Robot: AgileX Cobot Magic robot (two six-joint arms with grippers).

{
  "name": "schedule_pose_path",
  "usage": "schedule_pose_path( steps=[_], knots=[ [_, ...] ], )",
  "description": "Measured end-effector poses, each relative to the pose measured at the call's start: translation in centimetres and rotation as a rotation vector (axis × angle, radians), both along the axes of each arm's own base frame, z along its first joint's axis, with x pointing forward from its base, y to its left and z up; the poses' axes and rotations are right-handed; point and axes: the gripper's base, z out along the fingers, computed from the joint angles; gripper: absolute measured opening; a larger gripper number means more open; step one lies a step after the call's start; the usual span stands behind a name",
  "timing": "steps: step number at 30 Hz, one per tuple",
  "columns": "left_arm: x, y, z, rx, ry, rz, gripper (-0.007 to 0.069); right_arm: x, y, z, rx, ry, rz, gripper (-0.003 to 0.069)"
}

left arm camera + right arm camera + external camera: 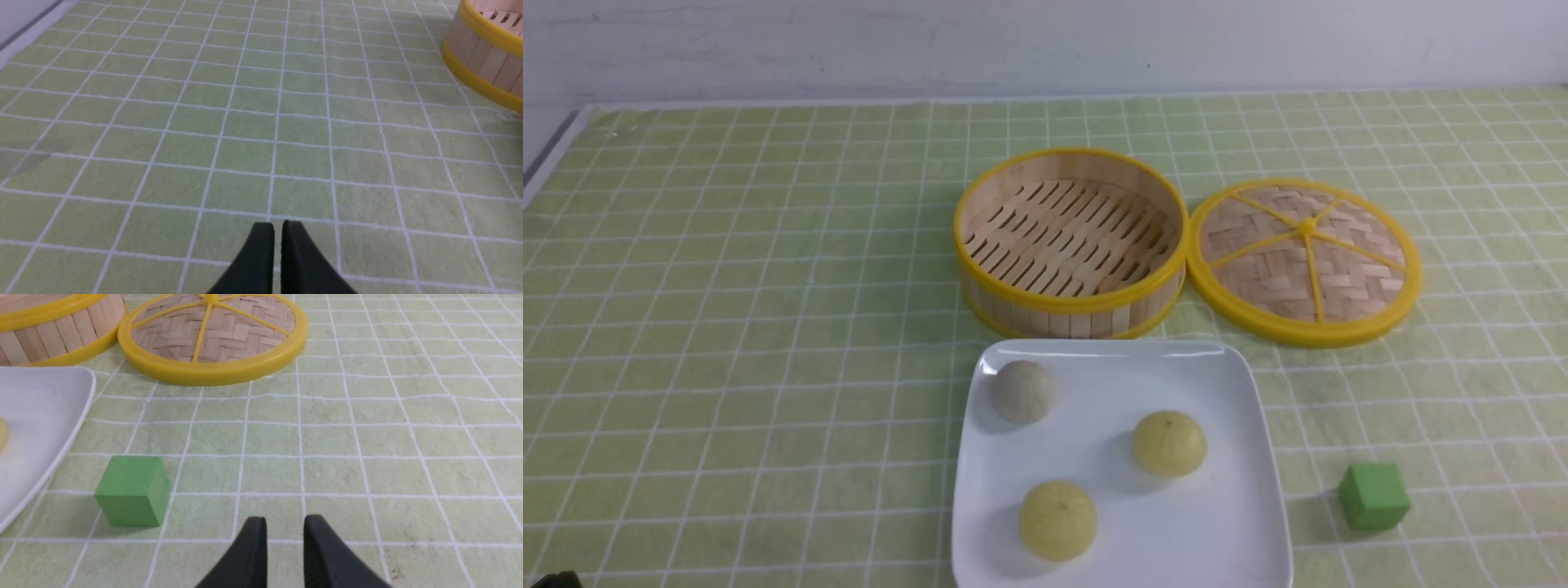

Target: Put the steamed buns into the plate on the green tablecloth.

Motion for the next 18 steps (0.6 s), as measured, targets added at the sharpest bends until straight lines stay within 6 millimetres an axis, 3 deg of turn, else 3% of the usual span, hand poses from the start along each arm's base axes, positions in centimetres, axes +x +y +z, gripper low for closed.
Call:
schedule_pose_path(
  steps=[18],
  knots=[
    [0.00, 0.00, 0.00, 0.000, 0.000, 0.000, 0.0073, 0.00, 0.00, 0.00, 0.000, 0.000, 0.000, 0.0188]
  ],
)
